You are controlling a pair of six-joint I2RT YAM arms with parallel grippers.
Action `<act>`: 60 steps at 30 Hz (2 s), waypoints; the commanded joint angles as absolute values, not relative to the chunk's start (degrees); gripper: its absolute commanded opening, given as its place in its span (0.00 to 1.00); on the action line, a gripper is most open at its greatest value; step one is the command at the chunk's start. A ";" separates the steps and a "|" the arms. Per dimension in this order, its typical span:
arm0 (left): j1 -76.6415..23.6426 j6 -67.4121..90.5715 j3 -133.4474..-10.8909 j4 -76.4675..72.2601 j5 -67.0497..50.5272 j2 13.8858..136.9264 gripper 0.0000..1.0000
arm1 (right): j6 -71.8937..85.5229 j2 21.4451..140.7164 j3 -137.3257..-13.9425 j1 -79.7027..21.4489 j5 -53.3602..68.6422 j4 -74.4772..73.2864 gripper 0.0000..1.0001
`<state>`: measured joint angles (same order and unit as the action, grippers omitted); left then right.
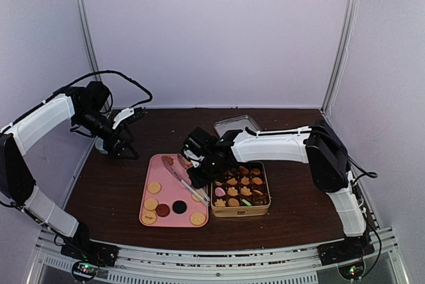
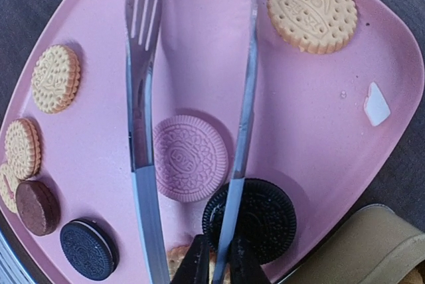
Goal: Pack the cookies
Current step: Pick up the clamp from the plate, then pass from the right arm to the left
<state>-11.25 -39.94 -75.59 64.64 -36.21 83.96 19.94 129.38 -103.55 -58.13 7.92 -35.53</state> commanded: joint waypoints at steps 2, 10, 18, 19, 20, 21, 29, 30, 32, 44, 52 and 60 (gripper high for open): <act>-12.57 -45.33 -76.03 66.40 -38.92 85.00 0.98 | 19.71 128.78 -103.31 -58.35 7.32 -37.26 0.05; -16.64 -53.61 -75.91 68.16 -38.75 83.91 0.97 | 16.64 123.38 -105.91 -59.11 4.38 -41.61 0.00; -20.51 -60.19 -78.00 69.68 -34.83 84.15 0.84 | 12.91 121.46 -110.75 -61.56 3.94 -49.49 0.00; -20.68 -60.16 -78.71 69.69 -34.96 84.64 0.81 | 12.78 121.16 -110.94 -61.95 4.00 -49.75 0.00; -20.80 -60.06 -79.31 69.74 -35.16 85.21 0.78 | 12.66 120.78 -111.06 -62.41 3.89 -49.94 0.00; -20.85 -59.91 -79.76 69.72 -35.27 85.81 0.76 | 12.58 120.43 -111.23 -62.79 3.62 -50.07 0.00; -21.93 -58.74 -79.84 69.79 -34.87 88.11 0.56 | 11.31 119.49 -113.55 -64.87 2.76 -50.30 0.00; -21.96 -58.71 -79.73 69.83 -34.58 88.29 0.54 | 11.07 119.46 -113.82 -65.07 2.58 -50.23 0.00; -21.98 -58.84 -79.70 70.27 -34.26 88.71 0.49 | 10.40 119.23 -114.07 -65.51 2.34 -50.15 0.00; -22.52 -61.93 -79.90 77.08 -36.43 91.55 0.32 | 8.45 116.58 -111.98 -66.25 0.26 -47.51 0.00; -22.90 -60.88 -81.19 77.79 -39.10 93.36 0.00 | 6.51 115.94 -112.85 -67.14 -0.03 -47.40 0.00; -22.87 -58.19 -83.64 79.12 -46.47 96.21 0.00 | 9.91 107.70 -104.18 -64.98 -3.48 -38.39 0.54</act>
<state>-23.09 -61.47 -80.97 80.23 -39.94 94.45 7.07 116.31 -108.49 -66.17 -1.50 -47.18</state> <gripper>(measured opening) 0.011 0.408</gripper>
